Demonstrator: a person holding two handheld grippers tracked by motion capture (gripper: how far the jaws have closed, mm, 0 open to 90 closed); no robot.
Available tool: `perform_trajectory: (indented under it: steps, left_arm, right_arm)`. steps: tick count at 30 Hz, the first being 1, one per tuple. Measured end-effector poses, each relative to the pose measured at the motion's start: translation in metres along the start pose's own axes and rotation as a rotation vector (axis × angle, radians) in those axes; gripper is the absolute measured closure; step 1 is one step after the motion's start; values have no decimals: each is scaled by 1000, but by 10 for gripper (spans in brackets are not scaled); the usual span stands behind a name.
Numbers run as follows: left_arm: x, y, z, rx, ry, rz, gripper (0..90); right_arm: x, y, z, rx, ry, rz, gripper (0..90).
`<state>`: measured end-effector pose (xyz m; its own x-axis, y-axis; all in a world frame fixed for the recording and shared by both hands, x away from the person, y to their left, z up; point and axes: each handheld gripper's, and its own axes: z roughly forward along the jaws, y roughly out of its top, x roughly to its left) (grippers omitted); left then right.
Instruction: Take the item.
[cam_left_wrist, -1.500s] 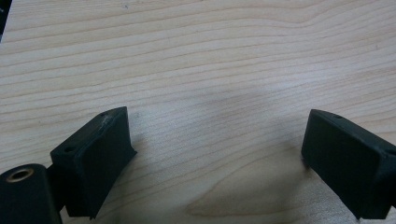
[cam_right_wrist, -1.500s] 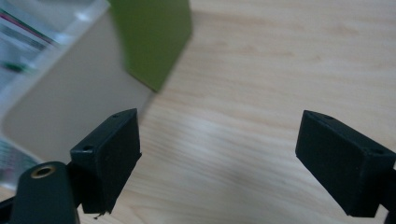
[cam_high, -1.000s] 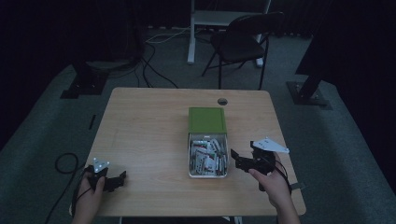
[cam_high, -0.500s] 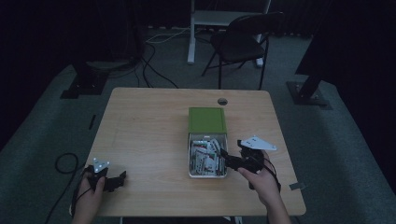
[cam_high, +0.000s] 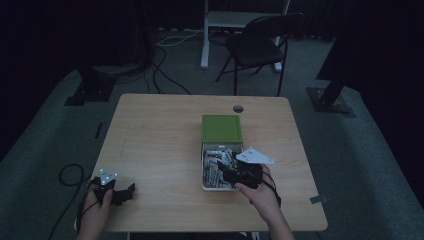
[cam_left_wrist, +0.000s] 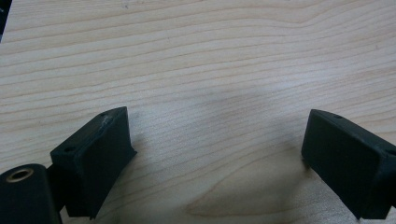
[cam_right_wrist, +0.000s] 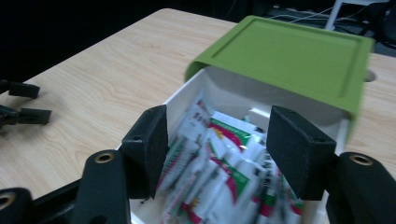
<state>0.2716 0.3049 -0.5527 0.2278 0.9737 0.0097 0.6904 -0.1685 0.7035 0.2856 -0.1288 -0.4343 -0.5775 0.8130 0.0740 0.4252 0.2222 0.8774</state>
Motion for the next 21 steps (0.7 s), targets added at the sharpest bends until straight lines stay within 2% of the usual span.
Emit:
perform_trajectory:
  steps: [2,6,7,10,11,21]
  left_arm:
    - [0,0,0,0,0,0,91]
    - [0,0,0,0,0,0,91]
    - [0,0,0,0,0,0,91]
    - [0,0,0,0,0,0,91]
    - [0,0,0,0,0,0,91]
    - [0,0,0,0,0,0,91]
  right_arm:
    - [4,-2,5,1,16,4,385]
    - [8,-4,11,7,18,8,411]
    - [12,-6,14,13,20,0,448]
    - [16,-8,19,33,23,-12,474]
    - [17,-9,22,36,22,-22,521]
    - [22,-21,36,59,8,-17,631]
